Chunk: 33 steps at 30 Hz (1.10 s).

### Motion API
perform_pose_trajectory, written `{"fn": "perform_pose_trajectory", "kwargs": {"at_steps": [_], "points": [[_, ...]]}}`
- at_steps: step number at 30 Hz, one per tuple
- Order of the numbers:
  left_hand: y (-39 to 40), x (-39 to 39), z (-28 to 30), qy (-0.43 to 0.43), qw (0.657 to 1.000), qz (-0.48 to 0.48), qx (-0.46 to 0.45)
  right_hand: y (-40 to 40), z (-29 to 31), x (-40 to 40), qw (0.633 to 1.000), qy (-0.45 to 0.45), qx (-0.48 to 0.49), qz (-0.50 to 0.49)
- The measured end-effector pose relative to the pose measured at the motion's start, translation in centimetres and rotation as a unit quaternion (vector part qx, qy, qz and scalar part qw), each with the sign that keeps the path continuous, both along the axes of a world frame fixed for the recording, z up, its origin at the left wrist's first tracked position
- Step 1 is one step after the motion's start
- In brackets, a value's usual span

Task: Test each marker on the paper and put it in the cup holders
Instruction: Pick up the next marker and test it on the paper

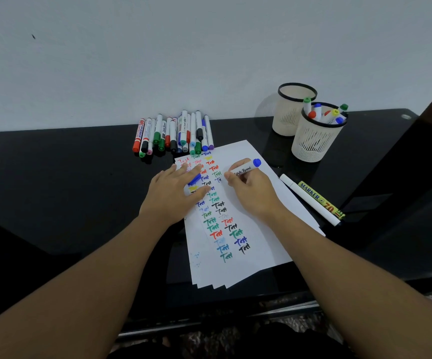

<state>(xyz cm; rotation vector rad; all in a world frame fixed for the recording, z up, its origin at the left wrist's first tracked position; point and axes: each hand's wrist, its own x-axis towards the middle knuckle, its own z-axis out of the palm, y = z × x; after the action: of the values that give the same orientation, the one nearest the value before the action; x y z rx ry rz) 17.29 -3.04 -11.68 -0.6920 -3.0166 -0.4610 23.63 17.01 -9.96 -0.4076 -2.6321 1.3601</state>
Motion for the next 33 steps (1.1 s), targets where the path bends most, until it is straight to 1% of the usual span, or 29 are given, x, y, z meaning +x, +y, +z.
{"fn": "perform_pose_trajectory", "kwargs": {"at_steps": [6,10,15,26,33], "points": [[-0.01,0.03,0.07,-0.003,1.0,0.002,0.001,-0.25,0.07,-0.15,1.0,-0.016,0.007,-0.016],[-0.15,-0.01,-0.06,0.003,1.0,-0.001,0.014,-0.21,0.16,-0.08,1.0,-0.011,0.013,-0.008],[-0.07,0.06,-0.04,0.0,1.0,0.002,0.017,-0.16,0.21,-0.09,0.999,-0.013,0.002,-0.03],[-0.11,-0.08,-0.07,0.0,1.0,0.0,0.005,-0.11,0.25,-0.01,0.999,-0.027,0.024,-0.022],[-0.07,0.0,-0.02,-0.002,1.0,0.001,0.005,-0.15,0.24,-0.17,1.0,-0.021,0.012,-0.017]]}}
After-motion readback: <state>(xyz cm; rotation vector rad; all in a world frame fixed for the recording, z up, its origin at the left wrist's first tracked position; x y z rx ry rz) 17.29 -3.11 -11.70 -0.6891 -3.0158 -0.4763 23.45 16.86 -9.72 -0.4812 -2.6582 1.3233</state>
